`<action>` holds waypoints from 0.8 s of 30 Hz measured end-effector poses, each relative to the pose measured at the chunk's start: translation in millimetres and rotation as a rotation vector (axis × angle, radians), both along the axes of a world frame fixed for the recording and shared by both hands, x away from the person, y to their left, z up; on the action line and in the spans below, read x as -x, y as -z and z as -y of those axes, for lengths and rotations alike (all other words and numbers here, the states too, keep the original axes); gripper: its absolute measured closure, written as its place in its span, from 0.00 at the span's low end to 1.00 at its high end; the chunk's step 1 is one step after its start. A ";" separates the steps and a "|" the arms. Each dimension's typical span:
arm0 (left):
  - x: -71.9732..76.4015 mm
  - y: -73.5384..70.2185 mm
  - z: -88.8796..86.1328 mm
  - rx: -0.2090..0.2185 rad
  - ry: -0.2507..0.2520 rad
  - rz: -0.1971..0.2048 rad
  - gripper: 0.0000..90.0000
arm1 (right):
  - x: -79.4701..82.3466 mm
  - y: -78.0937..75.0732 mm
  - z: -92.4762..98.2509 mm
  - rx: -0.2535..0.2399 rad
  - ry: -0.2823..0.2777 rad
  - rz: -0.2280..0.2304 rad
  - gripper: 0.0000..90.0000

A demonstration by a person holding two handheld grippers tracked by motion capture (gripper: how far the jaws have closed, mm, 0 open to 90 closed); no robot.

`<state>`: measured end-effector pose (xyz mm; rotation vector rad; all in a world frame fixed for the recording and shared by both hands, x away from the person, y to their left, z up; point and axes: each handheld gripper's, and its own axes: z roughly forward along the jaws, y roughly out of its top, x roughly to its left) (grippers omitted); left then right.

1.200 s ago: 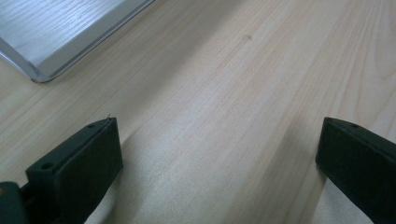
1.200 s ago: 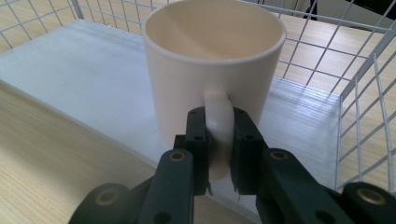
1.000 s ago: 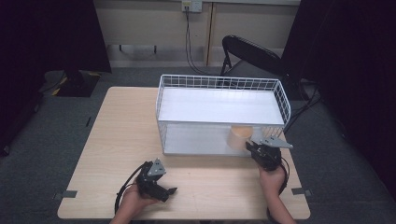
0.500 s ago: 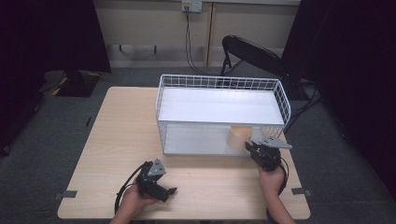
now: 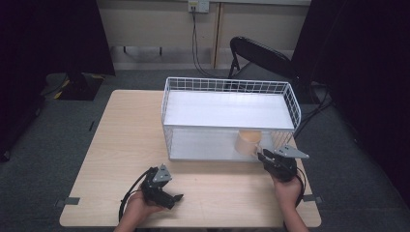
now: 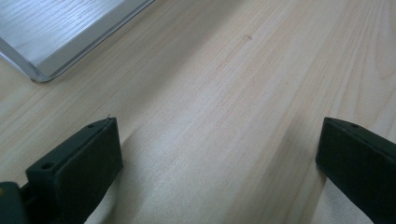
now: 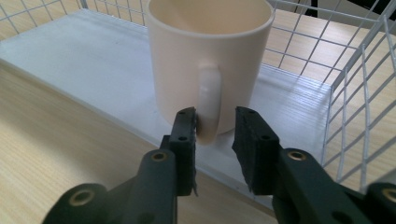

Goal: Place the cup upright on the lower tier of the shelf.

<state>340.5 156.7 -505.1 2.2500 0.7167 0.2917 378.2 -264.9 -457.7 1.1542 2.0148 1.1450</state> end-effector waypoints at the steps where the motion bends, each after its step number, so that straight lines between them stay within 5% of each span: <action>1: 0.0 0.0 0.0 0.000 0.000 0.000 0.00 | 1.2 -0.1 0.6 -0.002 -0.002 0.001 0.80; 6: 0.0 0.0 0.0 0.000 0.000 0.000 0.00 | 2.5 0.4 0.5 -0.003 -0.016 -0.007 0.87; 24: 0.0 0.0 0.0 0.000 0.000 0.000 0.00 | -12.8 0.9 -15.7 -0.007 0.002 -0.014 0.88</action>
